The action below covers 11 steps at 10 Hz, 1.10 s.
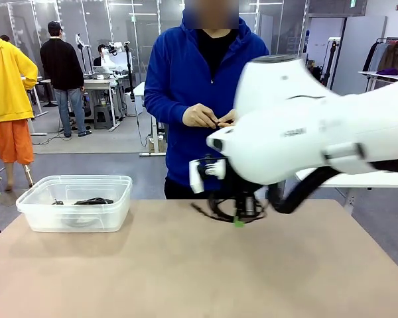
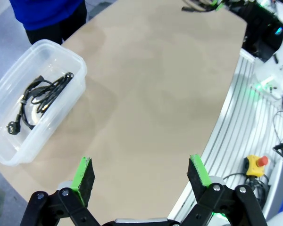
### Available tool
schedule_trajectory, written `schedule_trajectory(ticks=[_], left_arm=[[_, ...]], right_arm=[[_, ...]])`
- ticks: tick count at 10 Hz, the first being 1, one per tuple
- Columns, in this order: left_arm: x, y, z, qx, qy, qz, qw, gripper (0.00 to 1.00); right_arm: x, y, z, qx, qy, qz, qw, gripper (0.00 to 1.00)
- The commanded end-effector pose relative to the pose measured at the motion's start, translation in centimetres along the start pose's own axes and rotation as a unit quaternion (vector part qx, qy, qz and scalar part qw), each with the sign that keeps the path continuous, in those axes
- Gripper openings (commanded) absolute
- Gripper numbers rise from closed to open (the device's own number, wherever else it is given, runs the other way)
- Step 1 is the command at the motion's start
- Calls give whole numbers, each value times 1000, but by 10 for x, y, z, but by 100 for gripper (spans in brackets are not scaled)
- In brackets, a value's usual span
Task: Organize and store the cables.
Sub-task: Place the USB Extension Cable into the Organizing box.
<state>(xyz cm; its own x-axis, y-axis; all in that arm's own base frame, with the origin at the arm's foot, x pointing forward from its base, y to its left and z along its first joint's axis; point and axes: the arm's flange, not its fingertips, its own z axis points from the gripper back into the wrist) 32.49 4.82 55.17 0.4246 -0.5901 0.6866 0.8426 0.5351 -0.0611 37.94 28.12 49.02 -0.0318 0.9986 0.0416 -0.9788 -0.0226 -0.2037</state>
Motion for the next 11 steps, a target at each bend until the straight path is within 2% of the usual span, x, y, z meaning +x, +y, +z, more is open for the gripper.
schedule_trajectory(ticks=[1,3,4,7,11], left_arm=[[2,0,-1,0,5,7,1000,100],[2,0,-1,0,5,7,1000,100],[2,0,-1,0,5,7,1000,100],[2,0,-1,0,5,7,1000,100],[2,0,-1,0,5,7,1000,100]], right_arm=[[49,-19,-15,2,-14,22,1000,0],[93,-17,-46,-1,-13,28,1000,0],[103,-15,-61,-5,-15,29,999,0],[107,-2,-110,17,-41,15,999,0],[101,15,-151,33,-13,30,999,0]])
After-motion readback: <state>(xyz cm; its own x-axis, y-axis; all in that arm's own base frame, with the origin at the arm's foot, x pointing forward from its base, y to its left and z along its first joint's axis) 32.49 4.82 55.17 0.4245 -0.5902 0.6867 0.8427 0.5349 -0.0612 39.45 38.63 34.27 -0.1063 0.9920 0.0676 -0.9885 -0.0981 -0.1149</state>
